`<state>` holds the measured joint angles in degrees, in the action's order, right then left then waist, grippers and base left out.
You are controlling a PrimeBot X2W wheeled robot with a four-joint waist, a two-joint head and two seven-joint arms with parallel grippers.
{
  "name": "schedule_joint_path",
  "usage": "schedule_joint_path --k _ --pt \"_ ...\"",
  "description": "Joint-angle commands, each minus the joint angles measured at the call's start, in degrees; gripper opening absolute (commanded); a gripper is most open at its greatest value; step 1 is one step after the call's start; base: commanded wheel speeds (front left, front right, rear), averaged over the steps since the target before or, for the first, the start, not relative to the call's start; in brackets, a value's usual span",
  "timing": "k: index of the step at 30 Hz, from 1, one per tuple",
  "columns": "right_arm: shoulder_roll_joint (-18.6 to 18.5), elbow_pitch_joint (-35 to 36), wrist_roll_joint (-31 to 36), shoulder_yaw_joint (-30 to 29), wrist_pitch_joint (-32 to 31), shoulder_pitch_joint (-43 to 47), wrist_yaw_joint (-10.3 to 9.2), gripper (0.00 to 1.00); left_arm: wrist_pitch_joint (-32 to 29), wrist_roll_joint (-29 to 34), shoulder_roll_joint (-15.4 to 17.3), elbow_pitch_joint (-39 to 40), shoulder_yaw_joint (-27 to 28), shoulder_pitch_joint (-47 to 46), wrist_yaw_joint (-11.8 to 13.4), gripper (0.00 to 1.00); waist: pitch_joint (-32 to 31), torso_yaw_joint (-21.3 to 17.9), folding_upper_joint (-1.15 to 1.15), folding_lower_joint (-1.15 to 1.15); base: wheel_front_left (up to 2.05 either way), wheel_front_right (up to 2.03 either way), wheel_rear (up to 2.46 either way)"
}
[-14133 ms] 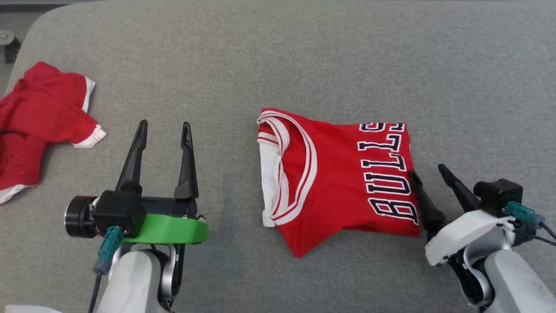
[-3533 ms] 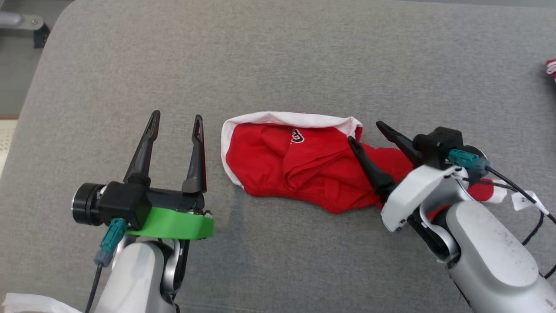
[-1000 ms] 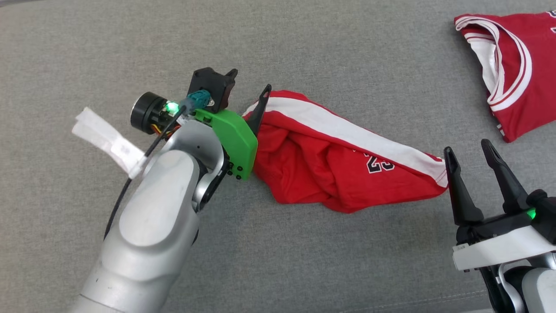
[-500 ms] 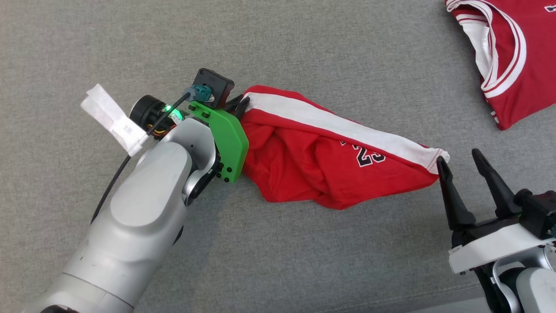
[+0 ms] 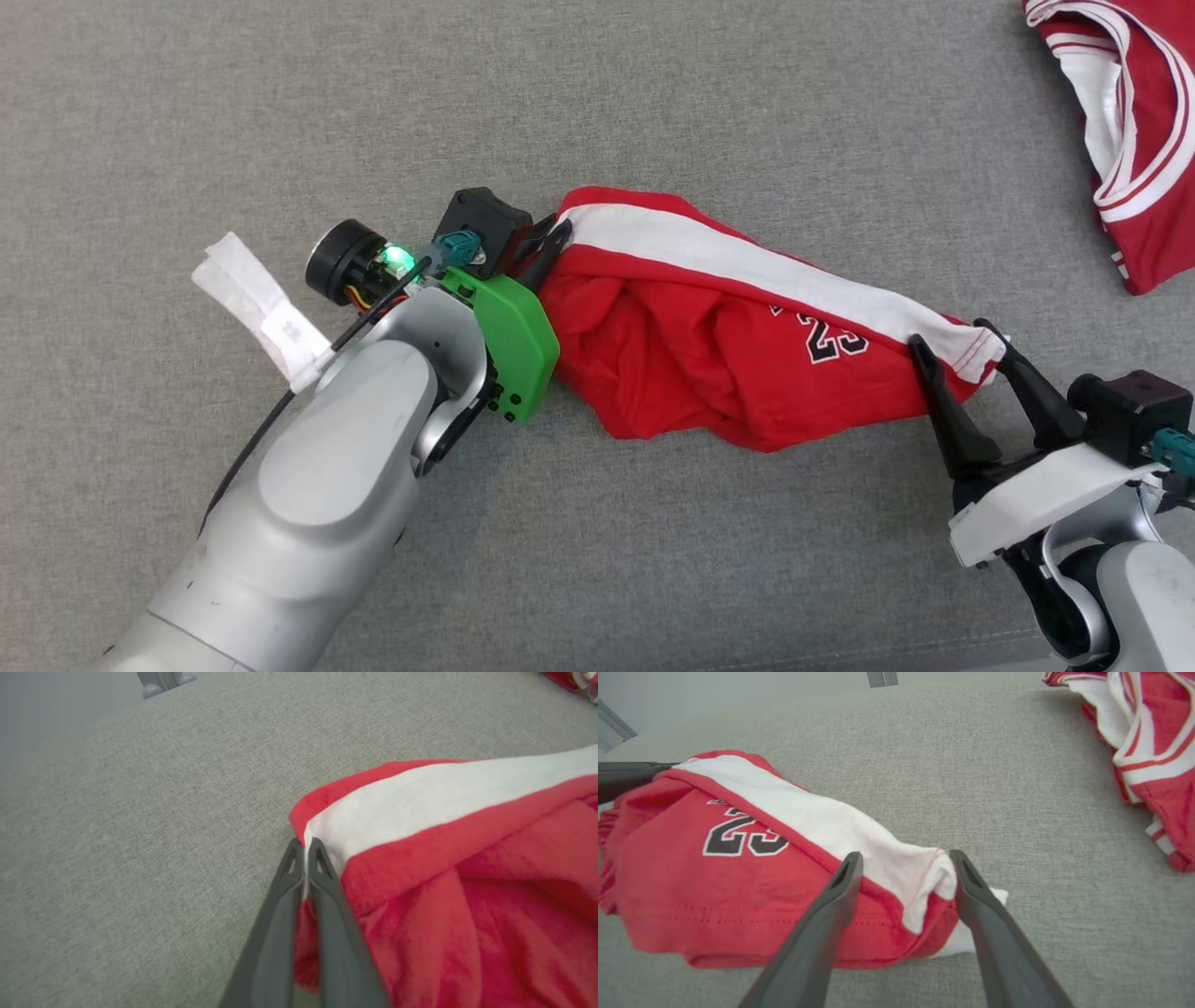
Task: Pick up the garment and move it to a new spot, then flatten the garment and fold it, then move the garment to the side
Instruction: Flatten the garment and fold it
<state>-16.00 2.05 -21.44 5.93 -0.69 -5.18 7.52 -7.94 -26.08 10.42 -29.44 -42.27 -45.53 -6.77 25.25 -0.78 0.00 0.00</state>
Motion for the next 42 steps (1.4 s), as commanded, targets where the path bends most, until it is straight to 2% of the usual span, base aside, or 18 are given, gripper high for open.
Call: schedule_joint_path --k 1,5,8,13,20,23,25,28,32,35,42 --pt "-0.39 0.08 -0.23 -0.05 0.20 -0.49 -0.07 0.00 1.01 0.58 0.41 0.62 0.25 0.75 0.53 0.00 -0.01 0.25 0.00 0.00 0.00 0.00 0.00" --pt "-0.89 2.69 0.82 -0.92 3.39 -0.81 -0.07 0.00 4.99 0.95 1.14 2.52 1.45 1.50 2.55 0.00 -0.65 0.24 0.00 0.00 0.00 0.00 0.00" --pt "-2.22 6.11 2.46 -1.94 5.71 -1.95 -0.07 0.00 9.11 1.39 2.03 6.16 3.32 2.30 5.07 0.00 -2.03 0.10 0.00 0.00 0.00 0.00 0.00" --pt "-5.23 14.00 5.25 -4.51 6.15 -5.09 -0.07 0.00 13.15 3.03 4.99 17.57 6.18 3.47 8.87 0.00 -5.51 0.46 0.00 0.00 0.00 0.00 0.00" --pt "-9.12 22.43 6.10 -9.58 1.72 -10.09 -0.08 0.00 11.75 5.61 10.10 35.83 9.42 2.54 12.70 0.00 -9.85 1.62 0.00 0.00 0.00 0.00 0.00" --pt "-10.69 23.51 4.83 -10.73 -0.38 -13.37 -0.09 0.00 9.14 5.39 11.70 40.50 10.37 1.36 13.00 0.00 -10.39 2.06 0.00 0.00 0.00 0.00 0.00" --pt "-11.51 22.54 3.51 -10.62 -1.85 -16.09 -0.09 0.00 7.46 4.38 11.88 41.03 10.58 0.07 12.19 0.00 -10.04 2.36 0.00 0.00 0.00 0.00 0.00" --pt "-12.77 19.96 1.89 -9.06 -3.29 -21.40 -0.09 0.00 5.85 1.58 10.50 38.36 10.74 -3.34 10.01 0.00 -8.66 2.80 0.00 0.00 0.00 0.00 0.00" --pt "-14.40 12.29 -0.13 -4.78 -3.15 -32.33 -0.09 0.00 6.22 -0.56 8.11 28.48 11.54 -11.02 7.03 0.00 -6.08 2.80 0.00 0.00 0.00 0.00 0.00" --pt "-14.73 4.53 -0.89 -0.66 -1.72 -42.94 -0.09 0.00 9.51 -1.08 5.53 17.56 12.83 -18.34 5.22 0.00 -4.54 2.72 0.00 0.00 0.00 0.00 0.00" --pt "-11.68 -15.66 -0.31 7.04 4.52 -63.77 -0.15 0.00 20.90 -1.27 1.72 -5.12 17.27 -31.32 4.15 0.00 -3.90 1.89 0.00 0.00 0.00 0.00 0.00"
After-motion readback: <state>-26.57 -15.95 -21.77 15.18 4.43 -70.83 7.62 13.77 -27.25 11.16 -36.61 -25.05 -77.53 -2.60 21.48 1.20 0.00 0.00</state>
